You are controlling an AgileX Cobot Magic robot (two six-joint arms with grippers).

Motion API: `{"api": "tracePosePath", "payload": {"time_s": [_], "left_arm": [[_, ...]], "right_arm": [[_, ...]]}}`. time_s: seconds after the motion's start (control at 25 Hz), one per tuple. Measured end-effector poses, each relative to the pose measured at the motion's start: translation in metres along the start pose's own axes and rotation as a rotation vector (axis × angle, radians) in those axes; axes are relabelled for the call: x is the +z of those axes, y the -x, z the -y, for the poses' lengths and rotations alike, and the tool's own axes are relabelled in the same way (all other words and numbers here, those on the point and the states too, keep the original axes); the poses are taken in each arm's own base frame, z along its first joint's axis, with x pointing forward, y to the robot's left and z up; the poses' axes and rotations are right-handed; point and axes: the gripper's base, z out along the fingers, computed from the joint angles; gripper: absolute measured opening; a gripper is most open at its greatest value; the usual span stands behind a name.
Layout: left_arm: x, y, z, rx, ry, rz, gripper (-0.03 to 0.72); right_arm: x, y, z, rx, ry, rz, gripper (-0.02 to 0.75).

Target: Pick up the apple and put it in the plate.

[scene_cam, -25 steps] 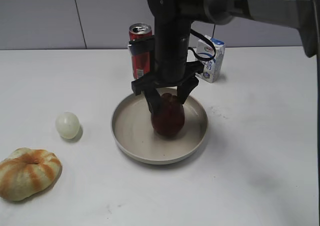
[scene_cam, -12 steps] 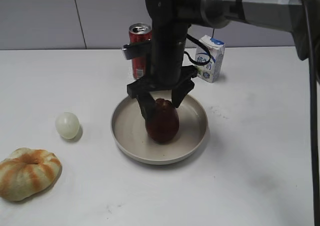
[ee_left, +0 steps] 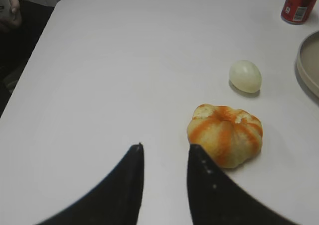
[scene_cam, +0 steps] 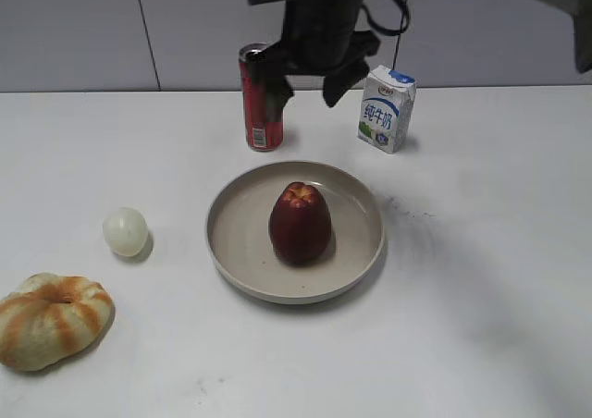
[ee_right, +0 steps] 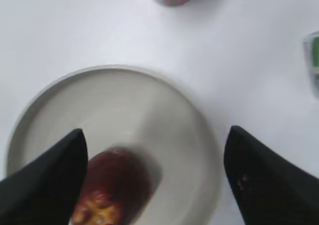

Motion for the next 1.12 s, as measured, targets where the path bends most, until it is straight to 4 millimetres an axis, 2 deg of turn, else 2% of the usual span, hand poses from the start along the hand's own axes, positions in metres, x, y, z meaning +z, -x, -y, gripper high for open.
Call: {"api": "tracePosePath", "payload": {"time_s": [0.16,0.32,0.44,0.52,0.64,0.8,0.92,1.12], "left_arm": [[0.000,0.000,0.000,0.000,0.000,0.000,0.237],[0.000,0.000,0.000,0.000,0.000,0.000,0.237],[0.000,0.000,0.000,0.000,0.000,0.000,0.237],[0.000,0.000,0.000,0.000,0.000,0.000,0.237],[0.000,0.000,0.000,0.000,0.000,0.000,0.237],[0.000,0.000,0.000,0.000,0.000,0.000,0.237],[0.000,0.000,0.000,0.000,0.000,0.000,0.237],[0.000,0.000,0.000,0.000,0.000,0.000,0.237]], "right_arm": [[-0.015,0.007,0.073,0.137,-0.057,0.032,0.635],[-0.047,0.002,0.137,0.262,-0.106,0.086,0.627],[-0.074,-0.009,0.171,0.336,-0.136,0.113,0.613],[-0.087,-0.019,0.186,0.373,-0.151,0.114,0.603],[-0.099,-0.036,0.189,0.384,-0.159,0.089,0.594],[-0.114,-0.068,0.176,0.380,-0.153,0.034,0.593],[-0.121,-0.102,0.165,0.377,-0.146,-0.030,0.592],[-0.123,-0.176,0.144,0.377,-0.134,-0.161,0.592]]}}
